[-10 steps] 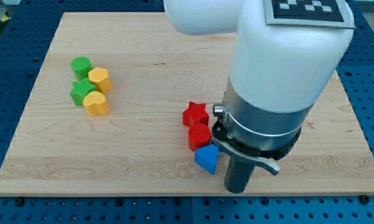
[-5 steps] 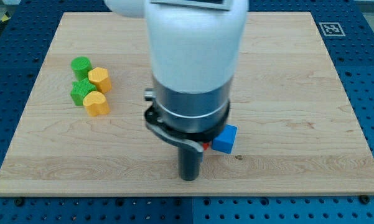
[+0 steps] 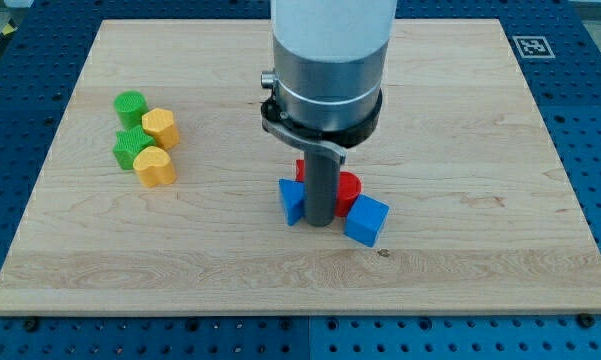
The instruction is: Move the triangle horizontal to the yellow blocks
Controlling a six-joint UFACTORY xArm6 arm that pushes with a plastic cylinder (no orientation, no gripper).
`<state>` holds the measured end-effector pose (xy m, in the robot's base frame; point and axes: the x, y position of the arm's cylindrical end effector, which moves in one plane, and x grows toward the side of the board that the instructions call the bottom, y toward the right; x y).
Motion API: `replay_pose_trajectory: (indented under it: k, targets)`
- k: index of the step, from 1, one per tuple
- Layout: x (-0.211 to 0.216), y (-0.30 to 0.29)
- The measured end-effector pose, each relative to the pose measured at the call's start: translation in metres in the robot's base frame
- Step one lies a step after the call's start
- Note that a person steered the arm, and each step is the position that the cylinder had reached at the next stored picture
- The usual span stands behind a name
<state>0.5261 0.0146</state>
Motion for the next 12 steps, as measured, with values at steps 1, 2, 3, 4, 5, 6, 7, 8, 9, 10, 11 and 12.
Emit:
replay_pose_trajectory:
  k: [1,2,3,4,5,6,7,8,9,10,11,12]
  targets:
    - [0.015,0.0]
    - [0.042,-0.013]
    - [0.039,-0.053]
    - [0.034,-0.067]
    - [0.023,-0.057]
    - [0.007,-0.037]
    - [-0.003,-0.016]
    - [-0.014,-0.008]
    - [-0.026,0.002]
    - [-0.039,0.027]
    - [-0.051,0.054]
    - [-0.055,0.068]
